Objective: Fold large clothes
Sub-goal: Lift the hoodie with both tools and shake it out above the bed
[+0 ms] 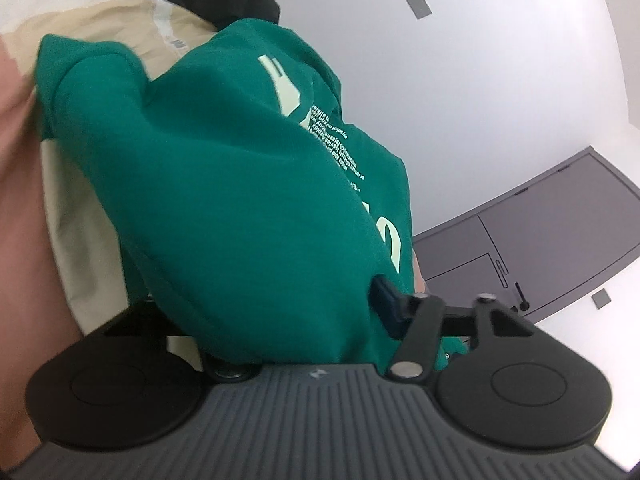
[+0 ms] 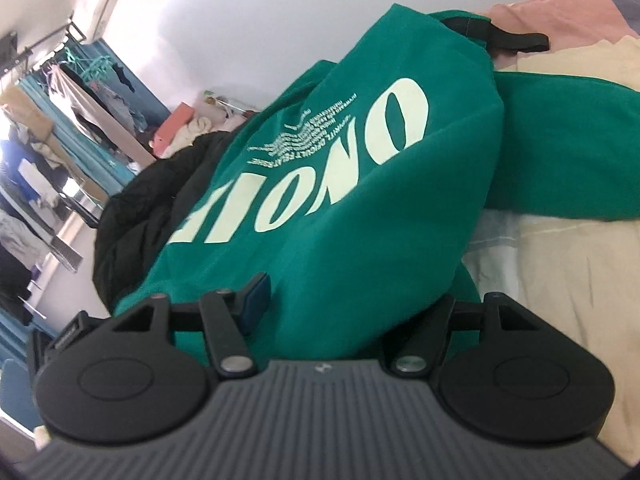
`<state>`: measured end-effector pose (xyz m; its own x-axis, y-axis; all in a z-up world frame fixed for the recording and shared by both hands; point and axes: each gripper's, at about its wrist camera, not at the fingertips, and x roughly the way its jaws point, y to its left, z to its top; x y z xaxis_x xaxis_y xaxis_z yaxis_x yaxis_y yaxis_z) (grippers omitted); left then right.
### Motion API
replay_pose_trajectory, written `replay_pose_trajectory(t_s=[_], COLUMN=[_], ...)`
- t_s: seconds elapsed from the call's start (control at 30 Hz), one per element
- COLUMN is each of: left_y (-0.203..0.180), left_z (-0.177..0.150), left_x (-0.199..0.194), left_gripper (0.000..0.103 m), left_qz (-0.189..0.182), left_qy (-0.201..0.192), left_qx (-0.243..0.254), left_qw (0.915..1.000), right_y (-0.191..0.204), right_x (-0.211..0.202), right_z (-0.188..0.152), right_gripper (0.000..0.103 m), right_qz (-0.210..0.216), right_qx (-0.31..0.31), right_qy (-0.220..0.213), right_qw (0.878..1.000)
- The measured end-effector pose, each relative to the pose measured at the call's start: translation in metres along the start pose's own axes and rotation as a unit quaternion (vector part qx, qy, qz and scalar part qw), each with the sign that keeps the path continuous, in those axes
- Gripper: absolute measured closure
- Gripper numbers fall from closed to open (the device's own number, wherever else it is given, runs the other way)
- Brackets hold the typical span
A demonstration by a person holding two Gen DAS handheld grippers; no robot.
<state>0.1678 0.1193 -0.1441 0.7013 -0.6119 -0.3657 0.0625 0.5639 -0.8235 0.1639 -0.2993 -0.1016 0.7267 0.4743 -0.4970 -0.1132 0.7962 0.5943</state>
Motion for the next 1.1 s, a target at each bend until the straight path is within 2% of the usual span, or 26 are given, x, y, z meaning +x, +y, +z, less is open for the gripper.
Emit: replay_pose_trajectory(t_s=[0.03, 0.1, 0.17, 0.27, 0.43, 0.57, 0.67, 0.77, 0.83, 1.0, 1.1], left_y=[-0.001, -0.01, -0.021, -0.029, -0.049, -0.1, -0.144, -0.188, -0.221, -0.312, -0.359], left_z=[0.0, 0.002, 0.001, 0.0, 0.004, 0.025, 0.049, 0.073, 0.086, 0.117, 0.125], left_x=[0.0, -0.006, -0.016, -0.032, -0.075, -0.118, -0.146, -0.173, -0.191, -0.234, -0.257], left_gripper=[0.057, 0.073, 0.08, 0.086, 0.089, 0.089, 0.088, 0.088, 0.088, 0.088, 0.088], left_qz=[-0.004, -0.021, -0.029, -0.047, -0.078, -0.106, -0.117, -0.134, -0.148, -0.157, -0.16], left_qy=[-0.003, -0.016, -0.038, -0.054, -0.088, -0.142, -0.161, -0.186, -0.201, -0.225, -0.24], left_qx=[0.005, 0.02, 0.047, 0.059, 0.08, 0.134, 0.162, 0.184, 0.19, 0.25, 0.29], left_qw=[1.0, 0.9995, 0.9977, 0.9957, 0.9899, 0.975, 0.9666, 0.9559, 0.9496, 0.9285, 0.9123], right_y=[0.0, 0.002, 0.007, 0.018, 0.037, 0.065, 0.103, 0.139, 0.164, 0.221, 0.245], right_x=[0.002, 0.002, -0.002, -0.019, -0.067, -0.106, -0.137, -0.169, -0.192, -0.25, -0.282], right_z=[0.001, 0.003, 0.003, 0.003, 0.012, 0.038, 0.067, 0.104, 0.124, 0.179, 0.213], right_gripper=[0.047, 0.075, 0.085, 0.091, 0.092, 0.092, 0.092, 0.092, 0.092, 0.092, 0.092], right_qz=[-0.001, 0.01, 0.029, 0.07, 0.147, 0.193, 0.212, 0.241, 0.251, 0.255, 0.254], right_qx=[-0.002, -0.008, -0.024, -0.051, -0.058, -0.067, -0.109, -0.107, -0.113, -0.146, -0.158], right_qy=[-0.003, -0.009, -0.022, -0.054, -0.111, -0.145, -0.172, -0.196, -0.221, -0.272, -0.291], right_qw=[1.0, 1.0, 0.999, 0.995, 0.981, 0.968, 0.956, 0.945, 0.936, 0.916, 0.909])
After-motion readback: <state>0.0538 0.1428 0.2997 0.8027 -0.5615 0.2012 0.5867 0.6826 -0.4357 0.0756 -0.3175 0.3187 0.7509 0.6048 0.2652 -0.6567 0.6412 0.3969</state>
